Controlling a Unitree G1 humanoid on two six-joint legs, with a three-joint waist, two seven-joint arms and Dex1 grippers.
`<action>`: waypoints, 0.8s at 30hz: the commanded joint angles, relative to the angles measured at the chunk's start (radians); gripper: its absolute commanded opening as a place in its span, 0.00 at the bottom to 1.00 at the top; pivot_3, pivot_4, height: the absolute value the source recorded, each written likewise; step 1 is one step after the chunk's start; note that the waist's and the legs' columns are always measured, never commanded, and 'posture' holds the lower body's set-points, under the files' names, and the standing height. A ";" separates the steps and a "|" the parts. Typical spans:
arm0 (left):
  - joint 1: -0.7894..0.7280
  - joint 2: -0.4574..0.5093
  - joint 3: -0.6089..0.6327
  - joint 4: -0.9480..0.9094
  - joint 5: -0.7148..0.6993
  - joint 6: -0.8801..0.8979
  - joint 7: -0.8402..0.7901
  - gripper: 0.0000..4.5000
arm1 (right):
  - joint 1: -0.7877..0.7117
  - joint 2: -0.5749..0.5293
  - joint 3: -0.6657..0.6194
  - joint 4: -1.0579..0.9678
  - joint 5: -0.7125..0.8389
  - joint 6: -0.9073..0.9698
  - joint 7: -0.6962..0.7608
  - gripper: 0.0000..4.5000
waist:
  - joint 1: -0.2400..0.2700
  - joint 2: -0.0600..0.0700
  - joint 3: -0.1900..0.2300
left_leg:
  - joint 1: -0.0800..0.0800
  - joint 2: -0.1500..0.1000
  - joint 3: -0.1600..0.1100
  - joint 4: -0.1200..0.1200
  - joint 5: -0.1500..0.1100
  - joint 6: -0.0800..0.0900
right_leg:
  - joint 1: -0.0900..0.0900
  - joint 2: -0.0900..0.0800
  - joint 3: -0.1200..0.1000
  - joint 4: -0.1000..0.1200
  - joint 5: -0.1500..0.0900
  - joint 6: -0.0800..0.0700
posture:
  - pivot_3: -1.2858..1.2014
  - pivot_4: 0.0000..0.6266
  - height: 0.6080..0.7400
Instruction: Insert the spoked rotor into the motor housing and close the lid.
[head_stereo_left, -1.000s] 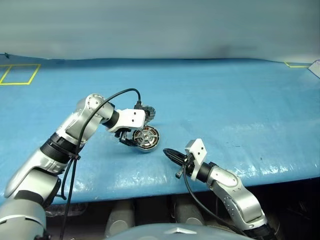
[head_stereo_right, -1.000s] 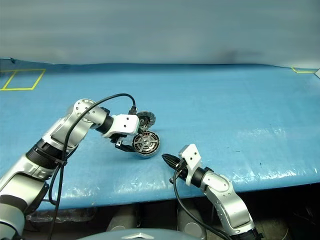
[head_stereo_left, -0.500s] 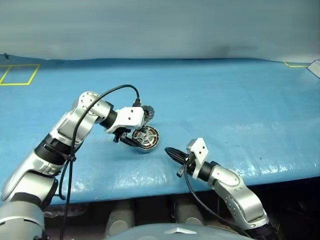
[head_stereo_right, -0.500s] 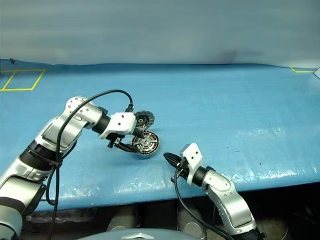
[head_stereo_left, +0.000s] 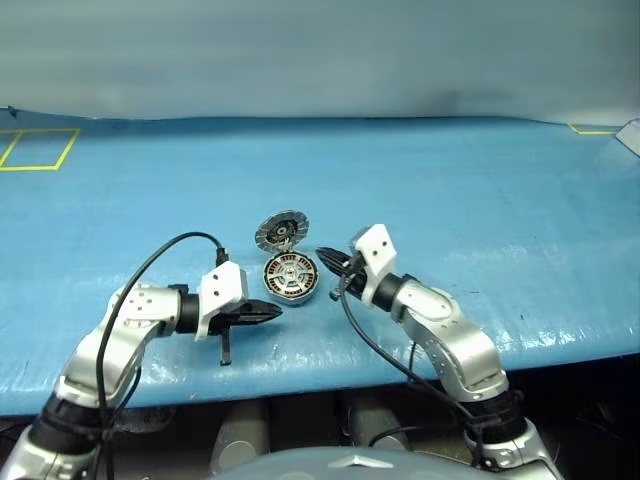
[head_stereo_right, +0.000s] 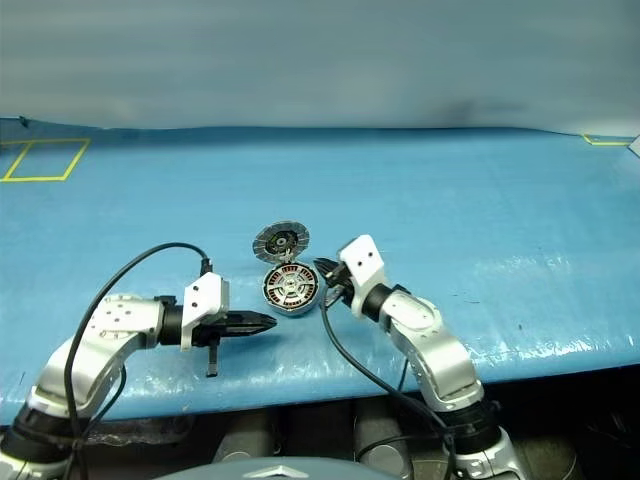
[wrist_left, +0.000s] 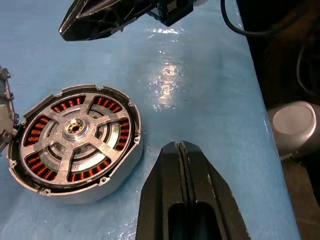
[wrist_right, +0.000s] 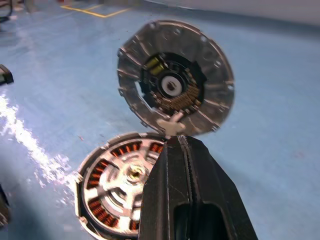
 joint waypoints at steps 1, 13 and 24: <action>0.084 -0.045 0.078 -0.086 0.002 -0.098 0.114 0.00 | -0.041 0.031 0.034 0.023 -0.002 0.008 0.006 0.00 | 0.003 0.000 0.000 | 0.000 0.000 0.000 0.000 0.000 0.000 | 0.000 0.000 0.000 0.000 0.000 0.000 | 0.52 0.24 1.00; 0.244 -0.094 0.199 -0.107 -0.132 -0.083 0.235 0.00 | -0.071 0.081 0.060 0.234 -0.043 -0.037 0.016 0.00 | -0.002 0.000 0.000 | 0.001 0.000 0.002 -0.001 0.000 0.000 | 0.000 -0.001 0.000 -0.001 0.000 -0.001 | 0.52 0.24 1.00; 0.059 -0.133 0.324 0.172 -0.160 -0.188 0.316 0.00 | 0.006 0.059 0.029 0.073 0.011 -0.011 0.046 0.00 | 0.000 0.000 -0.002 | 0.001 0.000 0.002 -0.001 0.000 0.000 | 0.000 -0.001 0.000 -0.001 0.000 -0.001 | 0.52 0.24 1.00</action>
